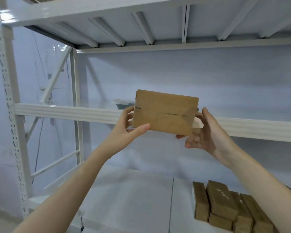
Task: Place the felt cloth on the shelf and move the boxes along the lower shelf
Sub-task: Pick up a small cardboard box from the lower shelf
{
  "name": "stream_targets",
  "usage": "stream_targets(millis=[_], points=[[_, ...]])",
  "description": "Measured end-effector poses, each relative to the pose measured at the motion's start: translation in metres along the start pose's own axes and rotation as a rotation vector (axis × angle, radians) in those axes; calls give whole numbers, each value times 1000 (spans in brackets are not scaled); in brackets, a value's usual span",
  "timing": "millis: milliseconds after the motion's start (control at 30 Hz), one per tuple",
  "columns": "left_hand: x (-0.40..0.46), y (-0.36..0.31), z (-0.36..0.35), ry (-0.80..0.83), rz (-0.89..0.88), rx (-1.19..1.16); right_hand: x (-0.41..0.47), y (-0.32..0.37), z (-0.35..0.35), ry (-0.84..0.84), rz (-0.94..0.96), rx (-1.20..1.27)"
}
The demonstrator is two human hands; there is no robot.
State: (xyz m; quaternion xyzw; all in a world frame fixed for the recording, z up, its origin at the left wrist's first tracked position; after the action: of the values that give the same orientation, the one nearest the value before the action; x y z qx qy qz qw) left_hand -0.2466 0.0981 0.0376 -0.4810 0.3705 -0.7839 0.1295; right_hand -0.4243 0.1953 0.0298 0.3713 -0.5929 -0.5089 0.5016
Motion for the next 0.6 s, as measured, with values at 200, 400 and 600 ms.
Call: stream_targets(millis=[200, 400, 600], points=[[36, -18, 22, -51, -49, 95, 21, 45, 1, -139, 192, -324], [88, -16, 44, -140, -122, 380, 60, 96, 5, -262, 371, -562], [141, -11, 50, -182, -135, 366, 112, 111, 13, -317, 351, -747]])
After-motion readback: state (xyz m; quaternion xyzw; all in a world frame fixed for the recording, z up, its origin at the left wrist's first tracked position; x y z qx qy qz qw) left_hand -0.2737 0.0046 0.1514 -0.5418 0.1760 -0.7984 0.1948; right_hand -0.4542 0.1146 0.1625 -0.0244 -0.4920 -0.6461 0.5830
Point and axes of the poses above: each hand's wrist, its own x-axis towards the middle knuckle, its own z-axis out of the back of the hand, y = z × x, the point moved 10 cm from there along x, towards the middle knuckle, and after that the axes turned 6 degrees about -z, right-handed, at the moved point
